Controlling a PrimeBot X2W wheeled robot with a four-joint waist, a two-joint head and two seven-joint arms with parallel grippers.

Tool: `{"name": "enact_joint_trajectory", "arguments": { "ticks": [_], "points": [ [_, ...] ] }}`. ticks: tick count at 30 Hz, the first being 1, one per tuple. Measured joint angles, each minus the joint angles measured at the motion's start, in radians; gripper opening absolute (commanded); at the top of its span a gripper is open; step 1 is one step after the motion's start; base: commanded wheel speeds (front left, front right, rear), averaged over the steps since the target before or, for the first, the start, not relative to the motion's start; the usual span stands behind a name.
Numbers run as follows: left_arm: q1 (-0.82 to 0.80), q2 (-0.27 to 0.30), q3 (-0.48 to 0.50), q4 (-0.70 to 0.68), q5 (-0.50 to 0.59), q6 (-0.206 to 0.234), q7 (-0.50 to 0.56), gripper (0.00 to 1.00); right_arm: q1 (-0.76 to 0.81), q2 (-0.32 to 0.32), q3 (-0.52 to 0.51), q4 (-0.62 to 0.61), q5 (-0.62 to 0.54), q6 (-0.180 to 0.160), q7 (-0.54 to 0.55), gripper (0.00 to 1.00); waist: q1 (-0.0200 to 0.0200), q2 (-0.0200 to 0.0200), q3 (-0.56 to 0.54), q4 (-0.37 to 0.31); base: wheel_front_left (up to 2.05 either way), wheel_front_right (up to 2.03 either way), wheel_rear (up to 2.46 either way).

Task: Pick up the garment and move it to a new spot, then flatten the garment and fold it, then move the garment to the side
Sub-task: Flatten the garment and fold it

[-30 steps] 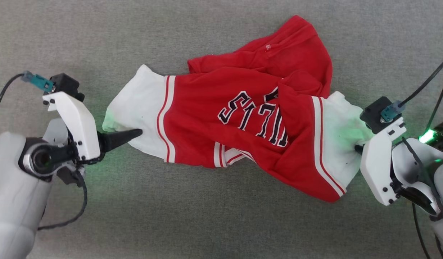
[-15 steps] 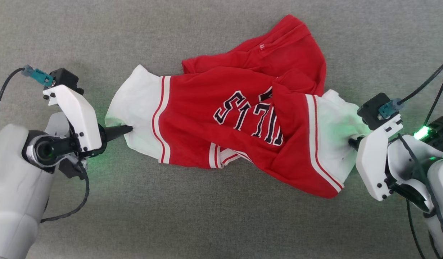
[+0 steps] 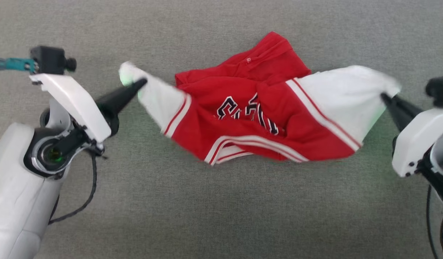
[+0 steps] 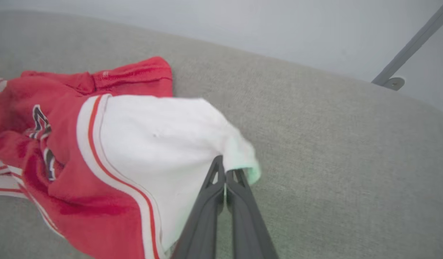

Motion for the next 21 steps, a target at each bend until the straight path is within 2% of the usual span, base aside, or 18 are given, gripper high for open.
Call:
{"name": "enact_joint_trajectory", "arguments": {
  "ticks": [4, 8, 15, 18, 19, 21],
  "points": [
    [-0.024, -0.011, 0.021, -0.034, -0.007, 0.000, -0.094, 0.00, -0.031, 0.052, -0.056, -0.030, -0.009, 0.000, -0.018, 0.00, -0.0001, 0.0000, 0.010, -0.010, 0.00, 0.00, 0.00],
    [-0.153, -0.031, 0.034, 0.039, 0.009, 0.000, -0.174, 0.00, -0.200, 0.111, -0.071, 0.027, -0.008, 0.000, -0.046, 0.00, -0.0001, 0.0000, 0.052, -0.028, 0.00, 0.00, 0.00],
    [-0.467, -0.074, 0.030, 0.236, 0.075, 0.000, -0.282, 0.00, -0.594, 0.185, -0.109, 0.242, -0.033, 0.000, -0.140, 0.00, 0.0000, 0.0000, 0.142, -0.054, 0.00, 0.00, 0.00],
    [-0.640, -0.078, 0.053, 0.371, 0.136, 0.000, -0.372, 0.00, -0.796, 0.213, -0.141, 0.356, -0.066, 0.000, -0.216, 0.00, -0.0001, 0.0000, 0.179, -0.068, 0.00, 0.00, 0.00],
    [-0.751, -0.095, 0.066, 0.449, 0.150, 0.000, -0.421, 0.00, -0.921, 0.232, -0.162, 0.428, -0.095, 0.000, -0.272, 0.00, -0.0001, 0.0000, 0.197, -0.079, 0.00, 0.00, 0.00],
    [-0.845, -0.118, 0.074, 0.507, 0.171, 0.000, -0.467, 0.00, -1.027, 0.244, -0.182, 0.500, -0.124, 0.000, -0.329, 0.00, 0.0000, 0.0000, 0.206, -0.091, 0.00, 0.00, 0.00]
  ]
}}
